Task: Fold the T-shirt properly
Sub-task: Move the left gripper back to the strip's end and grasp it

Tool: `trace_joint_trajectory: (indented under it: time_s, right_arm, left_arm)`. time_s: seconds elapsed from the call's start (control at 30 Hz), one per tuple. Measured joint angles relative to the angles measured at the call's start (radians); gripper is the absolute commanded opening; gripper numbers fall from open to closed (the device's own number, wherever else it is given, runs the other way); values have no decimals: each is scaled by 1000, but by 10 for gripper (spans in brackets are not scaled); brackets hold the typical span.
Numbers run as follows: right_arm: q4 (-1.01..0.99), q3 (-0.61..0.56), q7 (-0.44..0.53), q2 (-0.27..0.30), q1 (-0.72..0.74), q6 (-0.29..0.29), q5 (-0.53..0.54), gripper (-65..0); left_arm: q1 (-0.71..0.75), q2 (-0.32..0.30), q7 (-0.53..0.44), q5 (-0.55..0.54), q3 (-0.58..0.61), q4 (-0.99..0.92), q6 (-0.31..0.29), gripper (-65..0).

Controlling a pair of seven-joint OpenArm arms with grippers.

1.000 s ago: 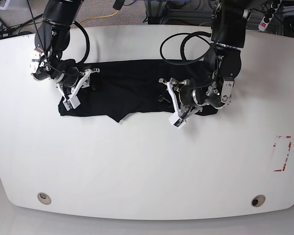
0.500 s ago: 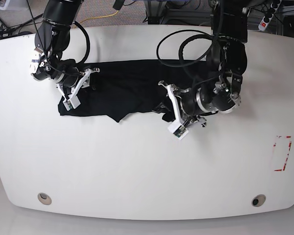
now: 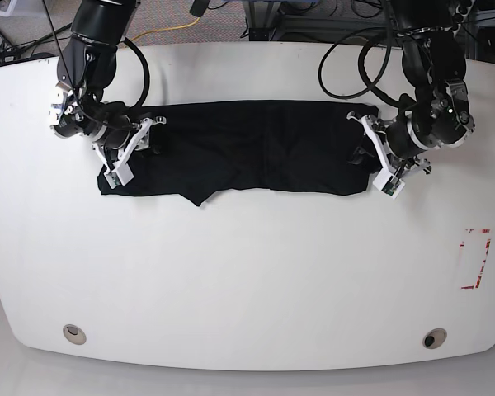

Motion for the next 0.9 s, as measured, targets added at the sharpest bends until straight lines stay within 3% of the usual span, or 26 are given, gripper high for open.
trace_joint_trajectory:
  time_s: [0.1, 0.37, 0.53, 0.67, 0.8, 0.9]
  right_arm:
    - [0, 0, 0, -3, 0, 0, 1, -457]
    - [13, 0, -5, -3, -1, 0, -2, -444]
    - [113, 17, -76, -4, 13, 0, 2, -249]
    - [180, 134, -153, -16, 72, 3, 8, -135]
    - [162, 268, -203, -21, 121, 0, 2, -95]
    - [86, 314, -203, 9, 146, 3, 4, -89]
  left_arm:
    - [-3, 1, -4, -4, 1, -38, -1, -590]
    - [-8, 2, -51, -4, 0, -183, 0, -590]
    - [-26, 2, -140, -10, 8, -273, 39, -590]
    - [-40, 2, -148, -29, 12, -312, 40, -590]
    - [-43, 3, -148, -26, 18, -312, 42, -590]
    - [-41, 2, -148, -27, 18, -312, 42, -590]
